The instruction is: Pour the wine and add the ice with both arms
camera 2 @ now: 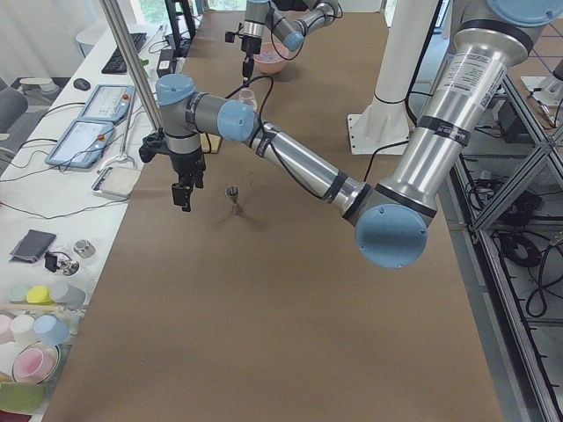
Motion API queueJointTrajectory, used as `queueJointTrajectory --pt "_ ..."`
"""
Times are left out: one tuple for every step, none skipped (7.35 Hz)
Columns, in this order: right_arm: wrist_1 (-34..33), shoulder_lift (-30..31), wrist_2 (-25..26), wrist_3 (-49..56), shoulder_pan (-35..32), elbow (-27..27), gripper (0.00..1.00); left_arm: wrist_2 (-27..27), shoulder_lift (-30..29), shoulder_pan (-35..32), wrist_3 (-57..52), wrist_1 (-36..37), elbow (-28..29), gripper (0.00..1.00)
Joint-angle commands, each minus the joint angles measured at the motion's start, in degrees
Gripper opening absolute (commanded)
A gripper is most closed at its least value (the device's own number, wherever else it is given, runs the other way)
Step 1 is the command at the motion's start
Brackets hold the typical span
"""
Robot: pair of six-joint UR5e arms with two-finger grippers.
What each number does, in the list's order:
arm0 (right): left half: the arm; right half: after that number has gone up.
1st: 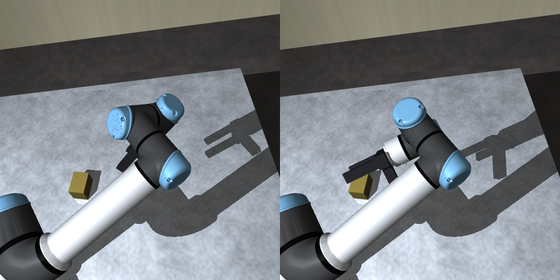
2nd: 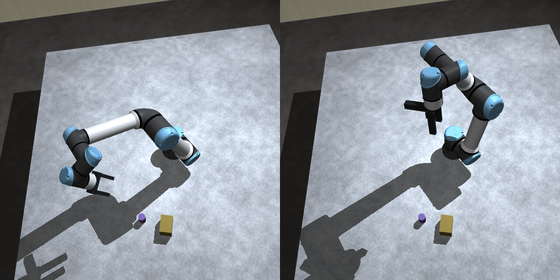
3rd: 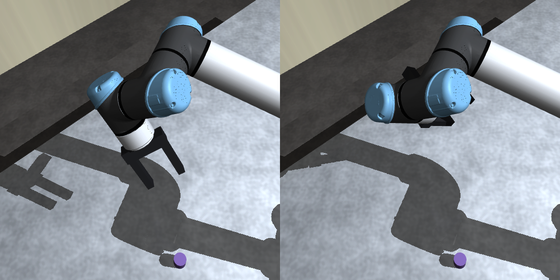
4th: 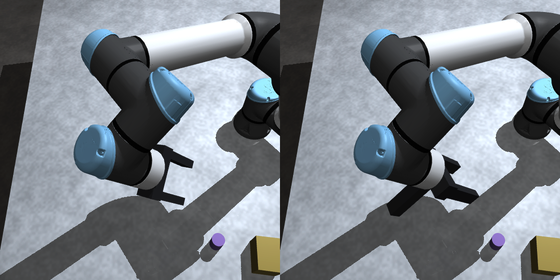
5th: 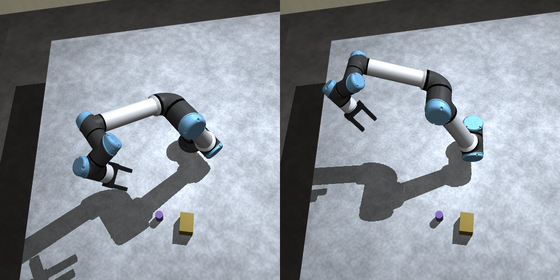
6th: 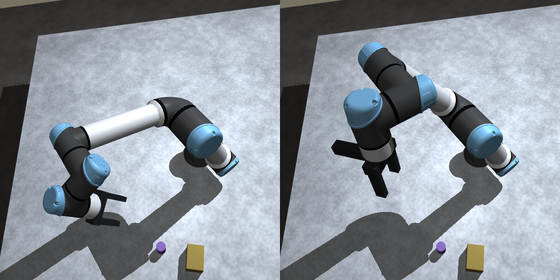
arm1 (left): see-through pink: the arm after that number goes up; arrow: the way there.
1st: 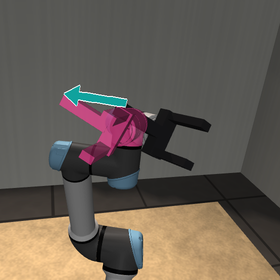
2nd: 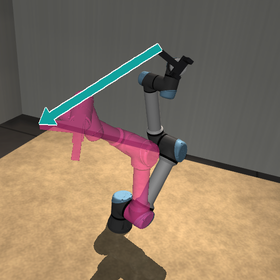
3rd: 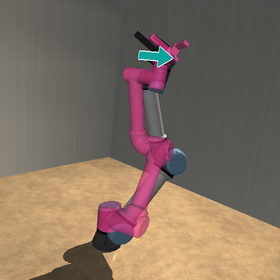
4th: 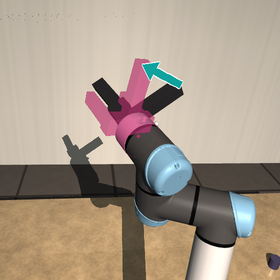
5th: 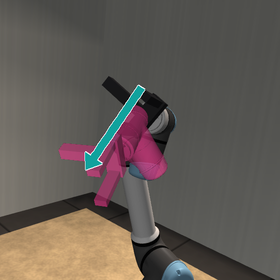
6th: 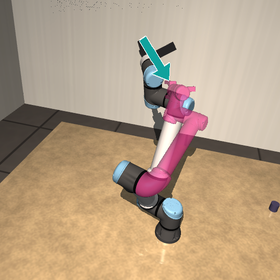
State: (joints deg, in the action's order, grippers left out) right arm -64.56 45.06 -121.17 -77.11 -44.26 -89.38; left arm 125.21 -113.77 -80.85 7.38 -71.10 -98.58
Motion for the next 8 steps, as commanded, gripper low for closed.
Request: queueJointTrajectory --pt "0.3 0.5 0.1 -0.2 0.0 -0.4 0.07 0.0 -0.1 0.0 0.0 0.0 0.1 0.98" --pt "0.3 0.6 0.1 -0.5 0.1 -0.5 0.99 0.0 -0.1 0.0 0.0 0.0 0.3 0.98" --pt "0.3 0.6 0.1 -0.7 0.1 -0.6 1.00 0.0 -0.1 -0.2 0.0 0.0 0.5 0.98" --pt "0.2 0.6 0.1 -0.8 0.1 -0.6 1.00 0.0 -0.2 -0.4 0.0 0.0 0.4 0.98" --pt "0.0 0.6 0.1 -0.8 0.1 -1.5 1.00 0.1 -0.2 -0.4 0.0 0.0 0.4 0.98" --pt "-0.7 1.2 -0.1 -0.6 -0.2 -2.8 1.00 0.4 -0.2 -0.4 0.0 0.0 0.4 0.98" --pt "-1.6 3.2 -1.5 0.5 -2.2 -4.0 1.00 0.4 -0.1 -0.4 -0.1 0.0 0.4 0.98" --pt "-6.2 3.9 -4.7 5.6 -5.8 -4.8 1.00 1.0 -0.1 -2.2 -1.1 -0.1 0.1 0.98"
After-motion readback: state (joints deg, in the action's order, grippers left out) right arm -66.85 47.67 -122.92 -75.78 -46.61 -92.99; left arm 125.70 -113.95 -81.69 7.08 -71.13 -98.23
